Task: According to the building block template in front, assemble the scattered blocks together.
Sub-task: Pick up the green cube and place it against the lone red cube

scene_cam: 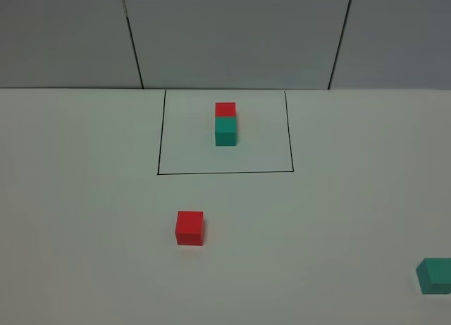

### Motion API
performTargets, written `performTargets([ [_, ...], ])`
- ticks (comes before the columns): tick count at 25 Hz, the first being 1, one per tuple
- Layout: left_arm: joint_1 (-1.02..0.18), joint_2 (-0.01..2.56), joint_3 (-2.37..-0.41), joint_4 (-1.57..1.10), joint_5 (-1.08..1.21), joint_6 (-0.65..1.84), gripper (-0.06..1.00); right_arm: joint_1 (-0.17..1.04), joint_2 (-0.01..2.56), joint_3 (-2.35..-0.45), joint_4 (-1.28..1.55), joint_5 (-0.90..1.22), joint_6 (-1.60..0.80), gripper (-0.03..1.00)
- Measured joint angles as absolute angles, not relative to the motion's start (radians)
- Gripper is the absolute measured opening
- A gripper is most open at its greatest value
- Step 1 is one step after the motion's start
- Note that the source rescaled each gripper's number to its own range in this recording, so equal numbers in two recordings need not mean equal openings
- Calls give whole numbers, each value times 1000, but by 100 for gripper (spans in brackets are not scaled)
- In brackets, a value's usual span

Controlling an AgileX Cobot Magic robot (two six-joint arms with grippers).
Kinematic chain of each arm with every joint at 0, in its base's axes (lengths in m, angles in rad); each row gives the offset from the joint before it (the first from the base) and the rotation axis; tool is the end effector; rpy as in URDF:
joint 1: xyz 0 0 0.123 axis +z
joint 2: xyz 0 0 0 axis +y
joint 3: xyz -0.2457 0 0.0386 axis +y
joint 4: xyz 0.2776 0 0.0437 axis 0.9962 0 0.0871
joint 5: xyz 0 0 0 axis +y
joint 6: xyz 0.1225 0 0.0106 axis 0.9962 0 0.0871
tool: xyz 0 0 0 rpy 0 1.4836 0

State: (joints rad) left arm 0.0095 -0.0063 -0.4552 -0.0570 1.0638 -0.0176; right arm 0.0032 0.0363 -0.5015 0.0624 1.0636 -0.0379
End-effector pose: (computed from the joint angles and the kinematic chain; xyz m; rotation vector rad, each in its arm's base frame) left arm 0.0901 -0.0053 0.2623 -0.0268 2.0852 -0.0737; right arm 0.0914 0.0070 0.2740 -0.0445 2.0803 0.0541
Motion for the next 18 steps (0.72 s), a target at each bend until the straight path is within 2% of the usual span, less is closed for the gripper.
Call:
performTargets([
  [18, 10, -3, -455, -56, 1064, -18, 91, 3, 36, -502, 62, 1064, -38, 56],
])
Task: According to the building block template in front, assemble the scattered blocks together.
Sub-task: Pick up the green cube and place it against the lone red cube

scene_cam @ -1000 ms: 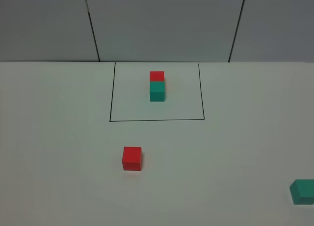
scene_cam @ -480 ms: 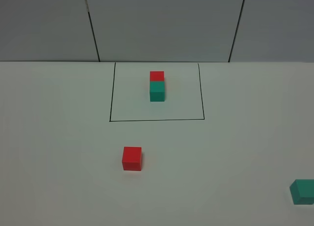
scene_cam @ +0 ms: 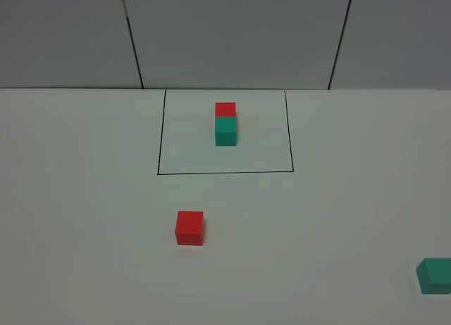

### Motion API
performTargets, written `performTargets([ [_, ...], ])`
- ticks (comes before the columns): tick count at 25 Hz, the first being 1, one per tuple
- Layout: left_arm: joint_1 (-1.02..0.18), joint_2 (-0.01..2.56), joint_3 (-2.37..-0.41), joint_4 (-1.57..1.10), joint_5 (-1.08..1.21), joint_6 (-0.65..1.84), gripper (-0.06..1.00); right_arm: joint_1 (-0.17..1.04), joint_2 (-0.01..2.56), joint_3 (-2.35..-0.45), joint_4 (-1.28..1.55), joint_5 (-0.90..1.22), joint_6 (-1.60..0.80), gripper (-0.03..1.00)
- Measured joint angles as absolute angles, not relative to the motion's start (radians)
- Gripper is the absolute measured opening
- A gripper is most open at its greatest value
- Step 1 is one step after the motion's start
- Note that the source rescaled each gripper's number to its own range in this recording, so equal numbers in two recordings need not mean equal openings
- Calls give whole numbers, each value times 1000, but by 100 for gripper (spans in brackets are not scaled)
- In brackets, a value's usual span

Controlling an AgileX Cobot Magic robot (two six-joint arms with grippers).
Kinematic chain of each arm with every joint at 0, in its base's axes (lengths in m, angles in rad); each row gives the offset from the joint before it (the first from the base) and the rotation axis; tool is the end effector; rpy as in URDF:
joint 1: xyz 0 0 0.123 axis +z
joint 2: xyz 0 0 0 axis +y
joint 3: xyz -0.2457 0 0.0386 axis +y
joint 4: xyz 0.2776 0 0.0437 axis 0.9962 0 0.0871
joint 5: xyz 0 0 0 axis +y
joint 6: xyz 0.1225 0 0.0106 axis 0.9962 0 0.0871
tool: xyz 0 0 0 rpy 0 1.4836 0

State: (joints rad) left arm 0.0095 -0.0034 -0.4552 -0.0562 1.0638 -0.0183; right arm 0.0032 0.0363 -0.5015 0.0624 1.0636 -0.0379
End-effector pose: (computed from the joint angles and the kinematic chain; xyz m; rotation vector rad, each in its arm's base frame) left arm 0.0905 -0.0052 0.2620 -0.0277 2.0881 -0.0732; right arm 0.0914 0.0070 0.2740 -0.0445 2.0803 0.0541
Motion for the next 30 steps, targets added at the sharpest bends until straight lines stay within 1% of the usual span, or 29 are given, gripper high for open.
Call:
performTargets([
  [30, 10, -3, -455, -56, 1064, -18, 91, 3, 36, -502, 62, 1064, -38, 56],
])
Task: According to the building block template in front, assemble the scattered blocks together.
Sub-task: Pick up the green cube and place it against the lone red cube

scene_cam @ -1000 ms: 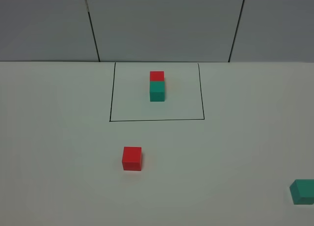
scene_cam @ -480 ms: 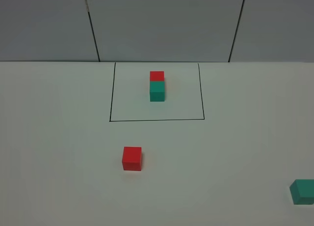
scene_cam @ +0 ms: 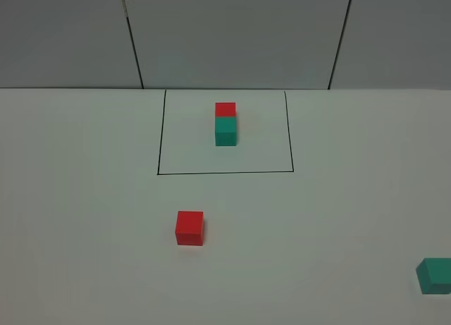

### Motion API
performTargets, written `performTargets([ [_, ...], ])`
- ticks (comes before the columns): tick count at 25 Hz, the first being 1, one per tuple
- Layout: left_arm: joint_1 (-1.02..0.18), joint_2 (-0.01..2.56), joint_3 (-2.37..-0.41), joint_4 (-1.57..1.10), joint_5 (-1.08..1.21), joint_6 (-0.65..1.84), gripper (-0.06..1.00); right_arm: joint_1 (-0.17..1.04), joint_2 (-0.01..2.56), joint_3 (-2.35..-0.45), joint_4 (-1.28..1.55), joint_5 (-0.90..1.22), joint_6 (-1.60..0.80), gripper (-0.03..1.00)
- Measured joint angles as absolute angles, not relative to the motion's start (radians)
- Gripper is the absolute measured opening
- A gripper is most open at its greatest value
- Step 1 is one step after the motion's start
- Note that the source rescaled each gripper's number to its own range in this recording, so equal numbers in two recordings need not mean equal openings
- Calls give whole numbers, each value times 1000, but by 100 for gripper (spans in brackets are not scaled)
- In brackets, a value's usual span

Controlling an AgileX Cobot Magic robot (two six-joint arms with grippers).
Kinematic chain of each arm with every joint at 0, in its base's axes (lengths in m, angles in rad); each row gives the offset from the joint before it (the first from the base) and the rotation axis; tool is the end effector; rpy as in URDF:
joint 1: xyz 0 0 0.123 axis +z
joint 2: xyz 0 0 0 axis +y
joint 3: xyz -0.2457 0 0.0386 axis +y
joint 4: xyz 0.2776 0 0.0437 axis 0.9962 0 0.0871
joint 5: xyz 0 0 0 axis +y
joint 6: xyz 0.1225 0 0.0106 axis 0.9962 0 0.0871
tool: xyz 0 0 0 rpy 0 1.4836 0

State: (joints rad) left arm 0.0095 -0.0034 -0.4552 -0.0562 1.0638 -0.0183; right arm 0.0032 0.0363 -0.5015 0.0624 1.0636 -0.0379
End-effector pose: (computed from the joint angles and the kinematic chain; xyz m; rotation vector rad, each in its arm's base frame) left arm 0.0905 -0.0052 0.2620 -0.0277 2.0881 -0.0732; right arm 0.0914 0.0070 0.2740 -0.0445 2.0803 0.0541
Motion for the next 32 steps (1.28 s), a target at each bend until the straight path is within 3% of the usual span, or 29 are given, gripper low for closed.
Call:
performTargets([
  [32, 10, -3, -455, -56, 1064, -19, 91, 3, 36, -502, 62, 1064, -37, 56],
])
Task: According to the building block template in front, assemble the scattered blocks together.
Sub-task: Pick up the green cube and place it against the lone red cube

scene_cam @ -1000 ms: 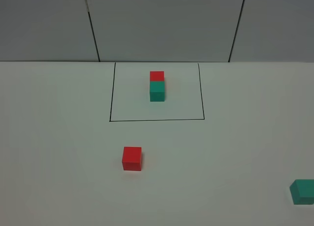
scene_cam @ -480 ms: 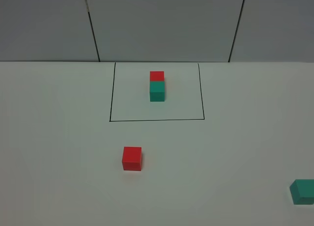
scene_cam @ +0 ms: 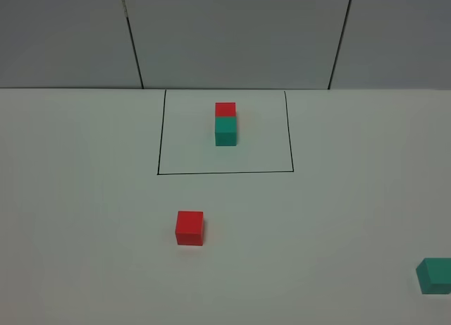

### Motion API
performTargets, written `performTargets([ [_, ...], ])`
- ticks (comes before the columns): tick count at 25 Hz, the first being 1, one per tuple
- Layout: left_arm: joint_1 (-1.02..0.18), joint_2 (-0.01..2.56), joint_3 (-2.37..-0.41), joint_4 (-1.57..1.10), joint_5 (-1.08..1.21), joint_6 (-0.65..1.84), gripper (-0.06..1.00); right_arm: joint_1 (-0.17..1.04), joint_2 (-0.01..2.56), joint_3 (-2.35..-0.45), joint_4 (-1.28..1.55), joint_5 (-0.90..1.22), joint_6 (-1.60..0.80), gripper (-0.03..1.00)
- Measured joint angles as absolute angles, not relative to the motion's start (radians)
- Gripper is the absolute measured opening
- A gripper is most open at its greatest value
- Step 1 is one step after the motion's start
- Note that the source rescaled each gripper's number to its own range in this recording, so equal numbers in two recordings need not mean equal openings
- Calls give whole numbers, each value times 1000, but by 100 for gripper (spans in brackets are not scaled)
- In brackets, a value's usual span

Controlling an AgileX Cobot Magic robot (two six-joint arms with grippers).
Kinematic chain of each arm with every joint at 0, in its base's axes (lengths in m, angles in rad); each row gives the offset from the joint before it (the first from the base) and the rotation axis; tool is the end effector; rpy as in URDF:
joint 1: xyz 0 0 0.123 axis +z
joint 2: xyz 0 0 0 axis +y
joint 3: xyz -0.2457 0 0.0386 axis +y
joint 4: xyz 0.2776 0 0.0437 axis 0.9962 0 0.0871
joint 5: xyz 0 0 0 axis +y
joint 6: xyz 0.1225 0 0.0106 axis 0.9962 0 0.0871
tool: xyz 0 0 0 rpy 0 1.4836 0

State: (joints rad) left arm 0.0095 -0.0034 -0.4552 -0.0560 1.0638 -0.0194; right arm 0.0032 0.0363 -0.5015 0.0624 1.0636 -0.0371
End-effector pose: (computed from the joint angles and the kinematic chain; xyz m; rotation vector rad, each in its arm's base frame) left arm 0.0905 -0.0052 0.2620 -0.0289 2.0881 -0.0736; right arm 0.0914 0.0070 0.2740 -0.0436 2.0803 0.0546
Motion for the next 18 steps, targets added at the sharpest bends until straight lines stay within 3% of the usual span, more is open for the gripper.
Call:
performTargets([
  [3, 10, -3, -455, -56, 1064, -19, 91, 3, 36, -502, 62, 1064, -37, 63],
  [9, 10, -3, -455, -56, 1064, -19, 91, 3, 36, -502, 62, 1064, -37, 95],
  [18, 10, -3, -455, -56, 1064, -19, 91, 3, 36, -502, 62, 1064, -36, 99],
])
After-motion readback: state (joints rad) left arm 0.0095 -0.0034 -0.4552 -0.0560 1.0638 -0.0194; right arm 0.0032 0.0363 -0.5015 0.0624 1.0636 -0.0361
